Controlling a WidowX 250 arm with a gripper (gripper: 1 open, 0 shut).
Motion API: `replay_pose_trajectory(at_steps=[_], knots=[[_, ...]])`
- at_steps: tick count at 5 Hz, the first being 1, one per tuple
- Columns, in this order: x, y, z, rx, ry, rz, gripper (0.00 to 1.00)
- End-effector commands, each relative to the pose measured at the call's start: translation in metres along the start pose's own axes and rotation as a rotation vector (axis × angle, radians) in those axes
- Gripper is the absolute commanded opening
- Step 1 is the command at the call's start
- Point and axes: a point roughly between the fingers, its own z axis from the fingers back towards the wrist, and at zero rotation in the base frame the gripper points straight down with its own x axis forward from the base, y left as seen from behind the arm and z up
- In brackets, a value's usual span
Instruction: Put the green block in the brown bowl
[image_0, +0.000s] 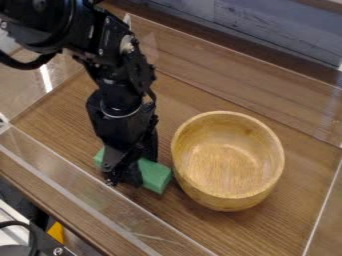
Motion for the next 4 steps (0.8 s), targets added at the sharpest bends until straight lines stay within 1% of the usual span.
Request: replay_pose_trajectory(at_steps=[1, 3, 4], knots=[[-0.007, 0.0, 0.009, -0.031, 0.0, 0.0, 0.0], [0.011, -0.008, 0.006, -0.029, -0.001, 0.005, 0.0], [0.003, -0.004, -0.006, -0.028, 0.0, -0.004, 0.0]])
